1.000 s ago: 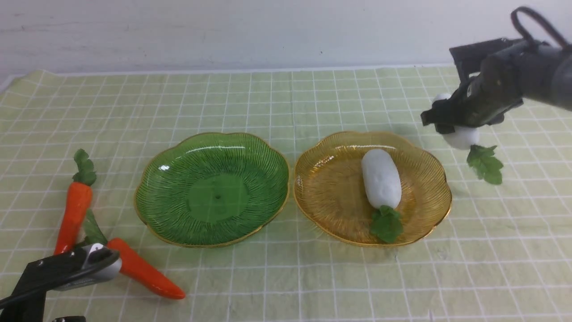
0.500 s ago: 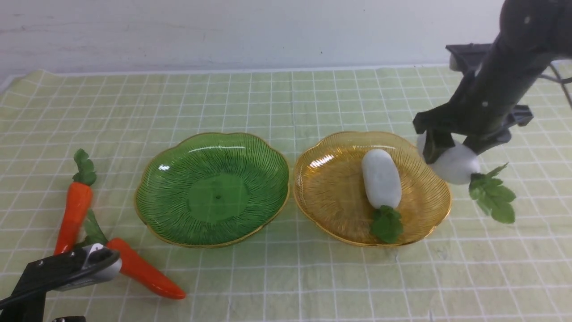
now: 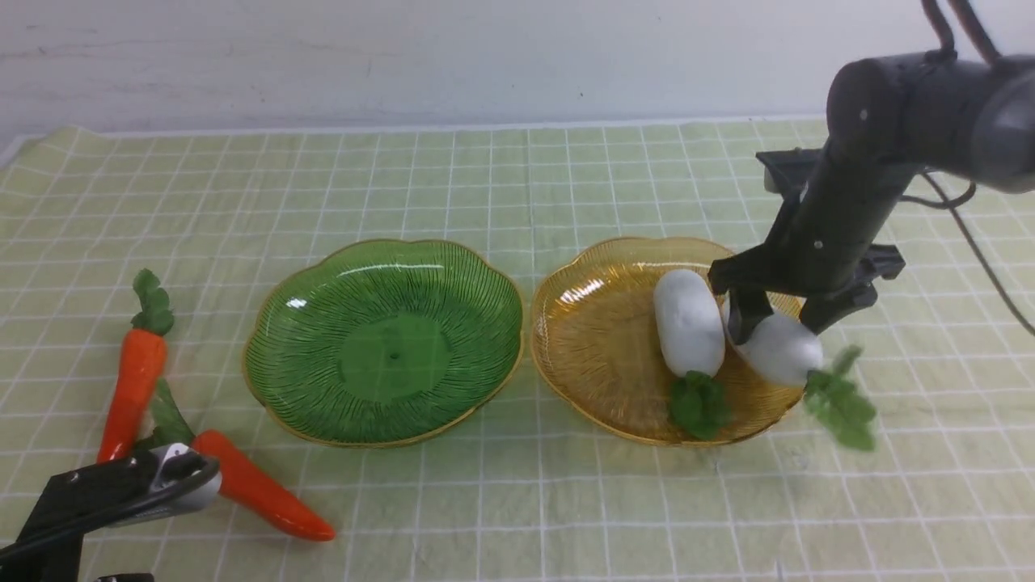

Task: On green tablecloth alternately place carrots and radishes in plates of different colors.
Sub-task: 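Place the white radish on the plate, then pick up the carrot and put it on the nearest plate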

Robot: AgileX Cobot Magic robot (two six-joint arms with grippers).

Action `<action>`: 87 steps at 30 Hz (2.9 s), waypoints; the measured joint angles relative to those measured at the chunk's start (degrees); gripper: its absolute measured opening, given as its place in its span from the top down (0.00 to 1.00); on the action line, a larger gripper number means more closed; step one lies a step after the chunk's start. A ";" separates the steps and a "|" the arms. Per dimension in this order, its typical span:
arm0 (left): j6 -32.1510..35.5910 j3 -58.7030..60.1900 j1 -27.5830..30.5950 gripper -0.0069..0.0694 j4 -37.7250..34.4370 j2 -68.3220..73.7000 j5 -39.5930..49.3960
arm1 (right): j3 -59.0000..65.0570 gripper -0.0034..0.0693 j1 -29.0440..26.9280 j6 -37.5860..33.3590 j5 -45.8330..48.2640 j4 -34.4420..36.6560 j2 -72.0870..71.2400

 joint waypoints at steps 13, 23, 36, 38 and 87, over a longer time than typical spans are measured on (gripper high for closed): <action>0.00 0.00 0.00 0.92 0.29 0.00 -0.30 | -0.03 0.10 0.11 -8.59 4.38 1.21 -2.62; -2.00 -5.35 0.00 0.91 2.32 0.00 -0.35 | 2.84 0.45 0.21 -7.01 4.72 1.80 -19.46; -28.06 -16.44 0.00 0.71 24.81 7.98 -5.47 | 37.41 0.85 0.21 -8.18 5.02 1.22 -65.26; -31.35 -16.49 0.00 0.64 27.50 11.57 -6.91 | 43.95 0.88 0.21 -8.18 1.19 0.89 -74.19; -40.21 -23.46 -0.09 0.55 34.58 33.11 -5.28 | 61.10 0.89 0.21 -11.11 -3.89 -1.97 -100.01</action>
